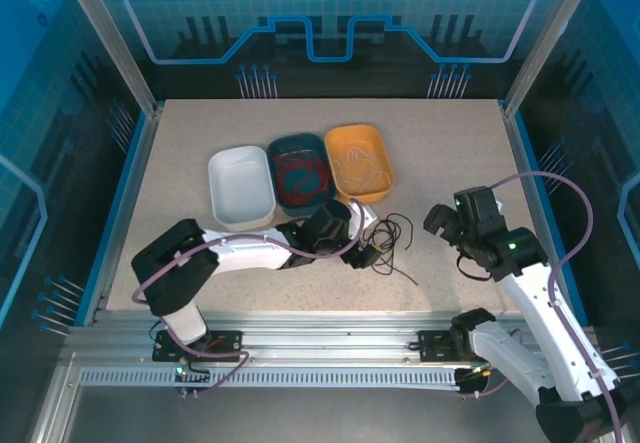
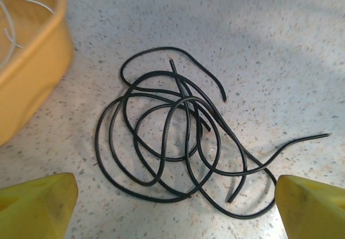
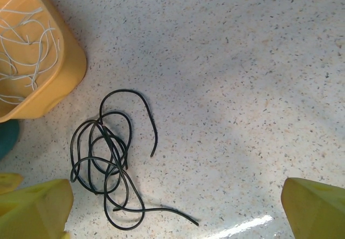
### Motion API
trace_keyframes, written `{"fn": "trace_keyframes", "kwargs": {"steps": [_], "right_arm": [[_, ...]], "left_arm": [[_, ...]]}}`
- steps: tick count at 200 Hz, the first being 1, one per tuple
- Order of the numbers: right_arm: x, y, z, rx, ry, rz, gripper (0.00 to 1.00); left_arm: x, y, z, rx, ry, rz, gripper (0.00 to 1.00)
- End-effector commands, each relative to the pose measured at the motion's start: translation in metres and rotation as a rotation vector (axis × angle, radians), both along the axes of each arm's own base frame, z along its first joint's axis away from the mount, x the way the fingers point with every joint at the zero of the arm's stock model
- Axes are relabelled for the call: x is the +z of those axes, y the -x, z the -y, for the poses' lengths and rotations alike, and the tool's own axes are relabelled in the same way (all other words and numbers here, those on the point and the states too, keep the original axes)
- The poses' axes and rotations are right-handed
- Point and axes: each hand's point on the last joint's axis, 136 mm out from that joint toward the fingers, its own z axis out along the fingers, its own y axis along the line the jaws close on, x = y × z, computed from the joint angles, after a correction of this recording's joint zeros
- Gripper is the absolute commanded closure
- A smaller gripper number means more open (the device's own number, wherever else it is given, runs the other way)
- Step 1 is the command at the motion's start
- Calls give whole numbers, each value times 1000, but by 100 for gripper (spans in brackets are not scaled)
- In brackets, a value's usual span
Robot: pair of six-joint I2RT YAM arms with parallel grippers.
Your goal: Untangle the cables
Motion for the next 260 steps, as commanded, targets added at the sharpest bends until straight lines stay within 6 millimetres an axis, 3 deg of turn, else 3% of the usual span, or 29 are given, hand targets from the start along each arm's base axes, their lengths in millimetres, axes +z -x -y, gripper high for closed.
{"fn": "trace_keyframes", "kwargs": {"steps": [1,86,125,152,181,231,260], "right_arm": [[-3,12,11,-48,11,-18,0],[-14,13,11,-47,-9,-34,0],[-13,12,11,-47,-14,-29,0],[-12,10,11,-51,-21,-27,0],[-13,9,9,-43,-26,-30,0],[-16,8,7,-35,-36,-38,0],[-17,7,5,-29,-44,-39,0]], "left_arm": [[2,-12,9,7,-36,47,9],[-30,-25,24,9,-126,-7,34],[-42,-29,24,30,-159,-34,40],[-49,-31,24,42,-176,-52,54],[-53,-34,22,66,-188,-71,55],[-48,-31,22,64,-187,-85,84],[-43,-31,20,70,-177,-82,94]]}}
